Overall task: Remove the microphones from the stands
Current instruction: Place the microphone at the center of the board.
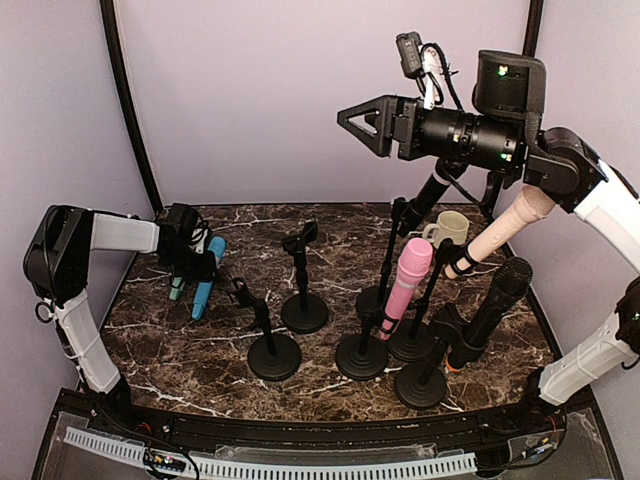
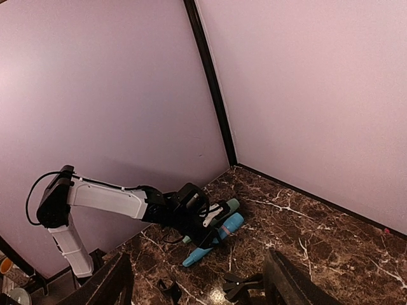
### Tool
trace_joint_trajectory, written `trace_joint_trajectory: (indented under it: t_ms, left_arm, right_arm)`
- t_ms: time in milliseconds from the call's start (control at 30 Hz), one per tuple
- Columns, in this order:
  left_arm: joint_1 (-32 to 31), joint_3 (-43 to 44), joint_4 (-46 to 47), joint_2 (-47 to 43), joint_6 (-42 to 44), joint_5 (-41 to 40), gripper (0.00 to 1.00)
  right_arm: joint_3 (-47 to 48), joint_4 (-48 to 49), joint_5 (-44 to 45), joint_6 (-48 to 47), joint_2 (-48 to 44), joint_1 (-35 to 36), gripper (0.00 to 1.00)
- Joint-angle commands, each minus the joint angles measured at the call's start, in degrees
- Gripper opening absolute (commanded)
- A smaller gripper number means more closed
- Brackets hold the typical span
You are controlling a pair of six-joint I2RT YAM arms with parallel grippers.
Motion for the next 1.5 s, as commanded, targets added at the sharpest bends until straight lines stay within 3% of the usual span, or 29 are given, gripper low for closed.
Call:
trace_joint_trajectory:
  t_ms: [0, 233, 600, 1067, 1233, 1467]
  left_arm:
    - [0.23, 1.53, 0.85, 0.72, 1.90, -2.19, 0.35]
    - [0.23, 2.09, 0.70, 1.94, 2.28, -1.83, 0.48]
    - [0.19, 2.50, 0.31, 0.27, 2.55, -0.31, 0.52]
    - [-1.09, 8.06, -4.55, -23.22, 6.28, 2.87, 0.64]
    - [-9.81, 11.12, -4.10, -31.62, 12.25, 4.19, 0.64]
    - [-25.05, 12.57, -0.53, -35.23, 15.43, 10.45, 0.65]
  right_arm:
    - [-0.56, 1.27, 0.26, -0.74, -0.38, -0.09, 0.71]
    - [-0.62, 1.17, 0.29, -0.98, 0.08, -0.08, 0.71]
    - [-0.86, 1.16, 0.60, -1.23, -0.38, -0.09, 0.71]
    - [-1.87, -3.71, -0.39, -2.68, -1.69, -0.09, 0.72]
    - [-2.05, -7.97, -1.50, -3.51, -2.94, -0.02, 0.77]
    - [-1.01, -15.43, -1.18, -2.27, -5.28, 1.32, 0.84]
